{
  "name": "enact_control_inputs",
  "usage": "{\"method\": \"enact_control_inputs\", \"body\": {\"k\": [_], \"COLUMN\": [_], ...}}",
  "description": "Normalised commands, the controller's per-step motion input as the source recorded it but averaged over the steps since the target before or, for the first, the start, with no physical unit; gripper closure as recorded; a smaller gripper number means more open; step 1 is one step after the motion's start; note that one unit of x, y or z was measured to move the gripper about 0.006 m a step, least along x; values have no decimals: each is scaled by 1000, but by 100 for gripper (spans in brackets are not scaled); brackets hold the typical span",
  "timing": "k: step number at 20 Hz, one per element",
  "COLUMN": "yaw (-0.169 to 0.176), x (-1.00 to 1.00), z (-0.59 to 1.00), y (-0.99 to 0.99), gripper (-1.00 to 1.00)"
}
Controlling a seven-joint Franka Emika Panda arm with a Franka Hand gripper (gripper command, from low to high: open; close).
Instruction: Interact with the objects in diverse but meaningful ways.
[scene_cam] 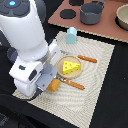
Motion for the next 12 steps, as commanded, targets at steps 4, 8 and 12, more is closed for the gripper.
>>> {"method": "enact_control_inputs", "body": {"k": [4,8,12], "yaw": [-67,-51,-42], "x": [536,438,427], "z": [617,658,978], "y": [-201,-289,-144], "gripper": [-100,-100,-100]}}
